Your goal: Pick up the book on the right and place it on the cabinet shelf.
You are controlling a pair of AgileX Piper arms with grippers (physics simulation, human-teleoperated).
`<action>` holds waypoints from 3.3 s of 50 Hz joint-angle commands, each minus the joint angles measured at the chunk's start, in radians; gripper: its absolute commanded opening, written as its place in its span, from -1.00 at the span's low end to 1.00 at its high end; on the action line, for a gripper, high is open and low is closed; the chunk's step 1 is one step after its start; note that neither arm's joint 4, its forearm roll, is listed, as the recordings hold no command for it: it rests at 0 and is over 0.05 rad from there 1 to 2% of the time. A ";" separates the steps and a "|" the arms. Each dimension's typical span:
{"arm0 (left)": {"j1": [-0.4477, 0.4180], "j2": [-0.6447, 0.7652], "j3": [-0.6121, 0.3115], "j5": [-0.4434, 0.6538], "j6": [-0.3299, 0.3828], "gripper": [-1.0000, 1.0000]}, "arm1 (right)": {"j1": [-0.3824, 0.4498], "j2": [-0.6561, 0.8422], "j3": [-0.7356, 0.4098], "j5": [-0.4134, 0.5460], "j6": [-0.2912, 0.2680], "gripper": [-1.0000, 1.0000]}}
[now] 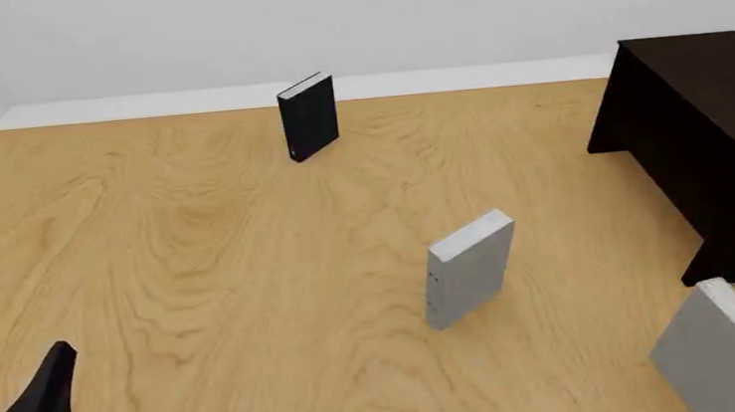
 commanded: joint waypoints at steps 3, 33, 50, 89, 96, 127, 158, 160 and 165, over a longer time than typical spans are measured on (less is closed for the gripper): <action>-0.003 -0.001 0.000 0.001 -0.002 1.00 | -0.011 0.177 -0.224 0.179 -0.014 1.00; -0.011 -0.006 0.000 0.012 -0.010 1.00 | 0.039 0.421 -0.361 0.466 -0.050 1.00; -0.011 -0.002 0.000 0.015 -0.014 1.00 | 0.093 0.476 -0.274 0.467 0.000 1.00; -0.024 0.022 0.000 0.009 -0.011 1.00 | -0.052 0.572 -0.139 0.414 -0.124 1.00; -0.028 0.020 0.000 0.014 -0.009 1.00 | -0.071 0.571 -0.085 0.384 -0.165 1.00; -0.031 0.017 0.000 0.019 -0.006 1.00 | -0.072 0.553 0.037 0.328 -0.169 1.00; -0.033 0.018 0.000 0.029 -0.002 1.00 | -0.091 0.589 0.157 0.210 -0.185 1.00; -0.033 0.017 0.000 0.031 -0.002 1.00 | -0.093 0.587 0.173 0.202 -0.191 1.00; -0.035 0.014 0.000 0.035 -0.002 1.00 | -0.100 0.590 0.199 0.186 -0.198 1.00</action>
